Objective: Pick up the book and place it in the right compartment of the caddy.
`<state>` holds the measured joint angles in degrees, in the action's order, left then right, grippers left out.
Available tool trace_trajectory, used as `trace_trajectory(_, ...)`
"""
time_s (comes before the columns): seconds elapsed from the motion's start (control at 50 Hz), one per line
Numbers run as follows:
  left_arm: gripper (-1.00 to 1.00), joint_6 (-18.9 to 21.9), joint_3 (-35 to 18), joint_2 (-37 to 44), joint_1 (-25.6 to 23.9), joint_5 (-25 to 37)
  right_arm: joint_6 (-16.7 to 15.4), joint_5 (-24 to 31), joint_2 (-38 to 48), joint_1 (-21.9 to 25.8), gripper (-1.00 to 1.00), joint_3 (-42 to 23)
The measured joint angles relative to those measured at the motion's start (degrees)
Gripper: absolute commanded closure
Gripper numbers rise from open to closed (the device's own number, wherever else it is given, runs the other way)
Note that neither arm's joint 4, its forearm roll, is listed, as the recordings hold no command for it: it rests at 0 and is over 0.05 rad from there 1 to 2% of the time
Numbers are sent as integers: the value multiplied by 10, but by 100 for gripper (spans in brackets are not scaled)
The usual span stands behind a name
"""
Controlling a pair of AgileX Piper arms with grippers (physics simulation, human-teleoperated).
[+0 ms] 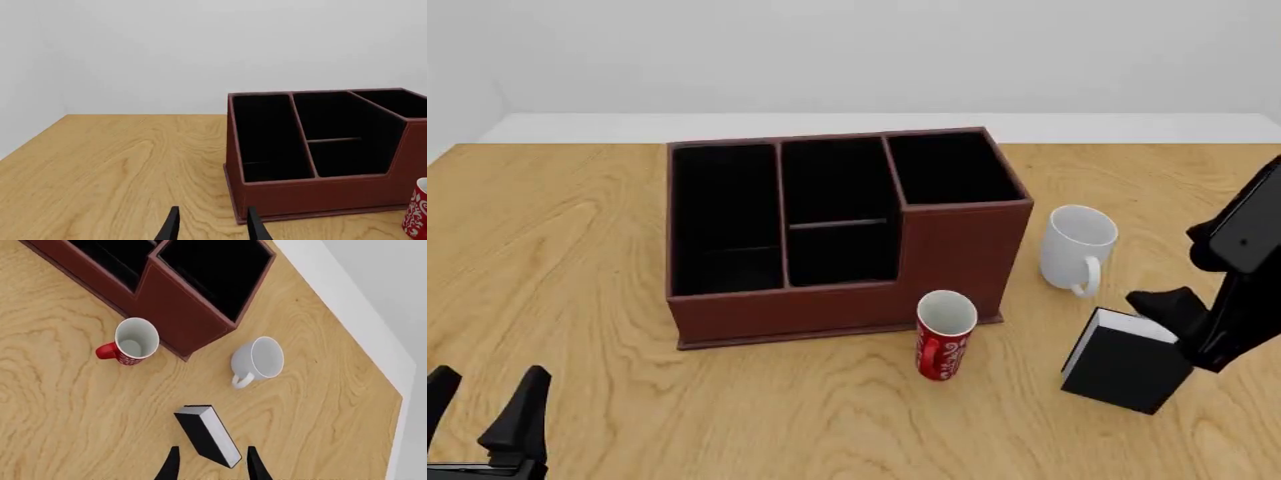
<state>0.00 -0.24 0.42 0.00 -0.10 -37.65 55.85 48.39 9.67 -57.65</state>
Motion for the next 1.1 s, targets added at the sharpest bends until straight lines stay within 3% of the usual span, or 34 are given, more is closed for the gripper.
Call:
trace_trajectory(0.58,-100,0,0,0,0,0,-45,19,71,-37,-100,-45)
trace_trajectory(1.1,-100,0,0,0,0,0,-39,-13,109,-45,-100,-29)
